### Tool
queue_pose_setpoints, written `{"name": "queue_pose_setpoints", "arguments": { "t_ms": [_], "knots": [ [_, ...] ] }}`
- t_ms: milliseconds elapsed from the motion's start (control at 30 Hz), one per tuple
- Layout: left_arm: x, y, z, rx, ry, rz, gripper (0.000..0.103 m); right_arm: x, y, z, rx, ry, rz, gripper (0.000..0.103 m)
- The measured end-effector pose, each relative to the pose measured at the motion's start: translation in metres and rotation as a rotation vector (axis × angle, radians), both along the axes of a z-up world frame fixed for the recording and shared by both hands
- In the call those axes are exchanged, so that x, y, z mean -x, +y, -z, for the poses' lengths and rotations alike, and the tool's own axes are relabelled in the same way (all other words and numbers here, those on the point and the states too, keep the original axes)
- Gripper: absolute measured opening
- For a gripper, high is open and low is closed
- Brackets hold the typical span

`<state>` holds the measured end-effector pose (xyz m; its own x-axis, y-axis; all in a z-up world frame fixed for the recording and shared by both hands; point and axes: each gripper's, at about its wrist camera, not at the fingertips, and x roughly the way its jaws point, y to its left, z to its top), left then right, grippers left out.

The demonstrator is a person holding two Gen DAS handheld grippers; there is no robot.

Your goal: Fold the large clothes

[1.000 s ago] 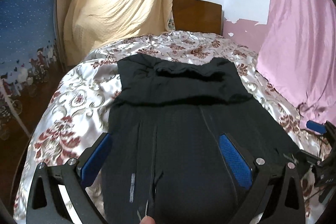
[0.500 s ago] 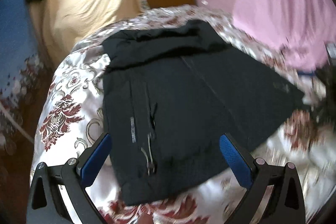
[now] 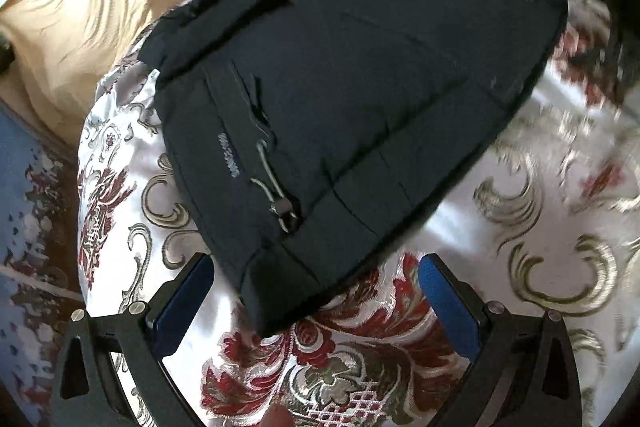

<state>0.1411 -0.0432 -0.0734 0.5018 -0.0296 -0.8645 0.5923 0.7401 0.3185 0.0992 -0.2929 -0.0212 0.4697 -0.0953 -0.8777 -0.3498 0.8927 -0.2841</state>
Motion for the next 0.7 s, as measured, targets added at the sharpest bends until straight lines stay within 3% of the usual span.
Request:
{"name": "queue_pose_setpoints", "arguments": {
  "t_ms": [167,300,367,433,667,700],
  "knots": [
    [-0.007,-0.007,0.015,-0.108,-0.018,-0.050,0.103,0.001,-0.013,0.003,-0.031,0.006,0.050,0.102],
    [-0.013,-0.005,0.018,-0.194,-0.084,-0.123,0.103,0.006,-0.021,0.005,-0.006,0.019,0.049,0.102],
    [-0.013,-0.004,0.015,-0.198,-0.112,-0.127,0.097,0.009,-0.022,0.007,0.029,0.032,0.031,0.102],
    [-0.011,-0.005,0.011,-0.194,-0.139,-0.121,0.085,0.007,-0.021,0.010,0.064,0.036,0.025,0.102],
    [-0.009,-0.005,-0.005,-0.121,-0.196,-0.111,0.057,-0.005,-0.011,0.015,0.205,-0.037,0.005,0.102],
    [-0.009,-0.005,-0.007,-0.107,-0.199,-0.107,0.049,-0.007,-0.011,0.015,0.214,-0.048,0.007,0.102]
  ]
}}
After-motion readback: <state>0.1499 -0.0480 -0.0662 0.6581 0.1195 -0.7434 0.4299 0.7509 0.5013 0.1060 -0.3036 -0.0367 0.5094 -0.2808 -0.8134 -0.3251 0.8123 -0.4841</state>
